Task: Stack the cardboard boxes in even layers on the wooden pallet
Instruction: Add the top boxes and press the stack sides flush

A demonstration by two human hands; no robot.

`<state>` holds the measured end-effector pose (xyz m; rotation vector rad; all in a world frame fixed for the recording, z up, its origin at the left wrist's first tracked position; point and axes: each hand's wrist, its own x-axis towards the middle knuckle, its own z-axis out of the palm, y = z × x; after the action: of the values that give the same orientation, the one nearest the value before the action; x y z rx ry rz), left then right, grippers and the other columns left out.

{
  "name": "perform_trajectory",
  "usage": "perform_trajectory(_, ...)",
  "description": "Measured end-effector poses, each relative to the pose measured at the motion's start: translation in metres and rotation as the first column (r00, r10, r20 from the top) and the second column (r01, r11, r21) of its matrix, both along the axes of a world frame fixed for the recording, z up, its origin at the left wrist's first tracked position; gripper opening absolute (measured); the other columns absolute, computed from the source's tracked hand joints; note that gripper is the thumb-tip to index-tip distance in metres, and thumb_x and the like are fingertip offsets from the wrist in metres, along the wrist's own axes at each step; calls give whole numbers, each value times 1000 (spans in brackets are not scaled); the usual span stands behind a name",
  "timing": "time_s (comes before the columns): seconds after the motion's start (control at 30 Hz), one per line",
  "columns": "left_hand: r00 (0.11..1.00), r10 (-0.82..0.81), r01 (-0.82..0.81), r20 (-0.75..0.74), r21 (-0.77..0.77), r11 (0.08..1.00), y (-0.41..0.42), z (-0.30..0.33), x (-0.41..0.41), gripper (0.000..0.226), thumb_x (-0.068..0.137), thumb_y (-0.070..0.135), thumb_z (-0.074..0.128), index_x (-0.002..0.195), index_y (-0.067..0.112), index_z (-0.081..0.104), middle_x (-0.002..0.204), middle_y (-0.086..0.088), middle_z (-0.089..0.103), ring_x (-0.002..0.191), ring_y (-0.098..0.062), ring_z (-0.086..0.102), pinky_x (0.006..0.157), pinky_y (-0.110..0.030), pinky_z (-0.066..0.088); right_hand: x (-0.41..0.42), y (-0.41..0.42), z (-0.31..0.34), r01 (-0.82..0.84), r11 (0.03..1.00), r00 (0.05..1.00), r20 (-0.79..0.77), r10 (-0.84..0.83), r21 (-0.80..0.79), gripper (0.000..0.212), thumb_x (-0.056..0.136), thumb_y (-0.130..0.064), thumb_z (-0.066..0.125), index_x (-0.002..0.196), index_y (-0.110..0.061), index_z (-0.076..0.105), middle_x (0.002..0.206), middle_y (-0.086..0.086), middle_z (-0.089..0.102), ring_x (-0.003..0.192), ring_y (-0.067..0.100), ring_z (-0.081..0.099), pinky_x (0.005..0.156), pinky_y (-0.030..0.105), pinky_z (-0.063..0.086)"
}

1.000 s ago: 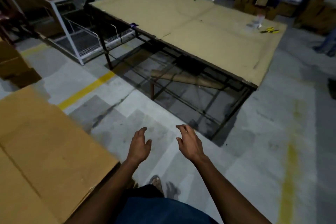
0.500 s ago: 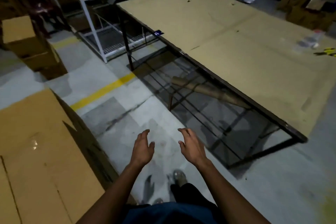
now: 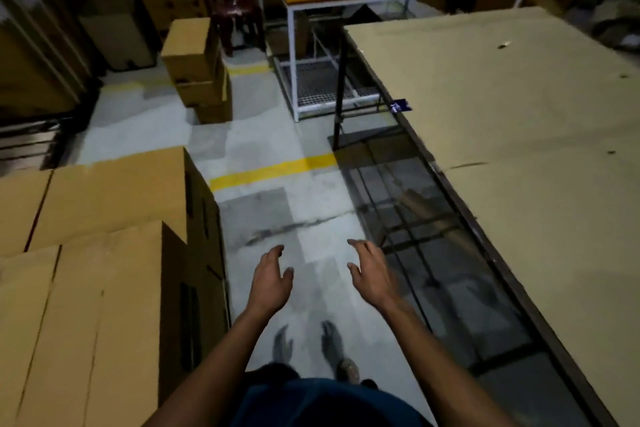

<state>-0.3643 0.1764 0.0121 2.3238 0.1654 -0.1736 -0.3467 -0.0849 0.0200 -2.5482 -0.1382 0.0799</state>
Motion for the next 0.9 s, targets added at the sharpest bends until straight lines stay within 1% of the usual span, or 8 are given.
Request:
perform_trajectory(0.07,999,47,-47,-22,8,999,-3,-3,7,57,101,21,63,153,10,43,150,-11,51,134,-28,52,111,-42,45,19,-1,-12,-5,1000,1000,-25,5,28,50,95,-27,58,143,-27,48,139,-3,50,129,24,50,101,46,50)
perform_trajectory(0.13,998,42,-42,-38,-1,999,-3,-4,13,57,101,21,63,153,11,43,150,-9,51,134,-27,52,111,-42,45,33,0,-19,-24,999,999,-33,26,42,50,95,-28,56,144,-28,47,139,-4,49,129,23,50,102,45,50)
perform_trajectory(0.3,990,121,-119,-74,20,993,7,-14,63,58,100,19,65,152,10,44,149,-10,53,134,-27,53,111,-43,46,89,16,-25,-82,996,994,-67,83,30,50,99,-25,60,147,-28,47,144,-8,48,131,18,47,101,41,50)
perform_trajectory(0.4,988,137,-135,-76,21,991,18,-20,108,57,100,20,65,152,12,45,148,-9,54,134,-28,53,111,-43,45,136,25,-34,-87,995,991,-98,92,49,50,99,-26,59,147,-29,45,144,-9,47,132,18,46,99,42,51)
perform_trajectory(0.6,990,134,-134,-47,2,991,51,-37,238,56,100,19,65,152,11,45,147,-10,55,133,-28,53,109,-41,45,264,53,-46,-97,995,991,-90,98,12,49,99,-26,60,145,-32,45,142,-9,47,131,18,47,97,42,52)
perform_trajectory(0.73,995,97,-97,-32,11,995,82,-22,326,56,100,18,63,152,9,44,146,-13,55,134,-31,52,108,-41,43,345,75,-41,-50,998,994,-93,54,42,51,96,-22,62,143,-34,44,142,-8,48,131,21,49,98,45,52)
perform_trajectory(0.9,999,54,-54,-3,28,998,121,-6,423,56,100,19,63,152,8,45,147,-14,55,134,-32,52,110,-41,42,439,113,-26,-58,997,996,-59,61,46,50,98,-25,61,144,-33,43,142,-8,48,132,21,49,97,46,52)
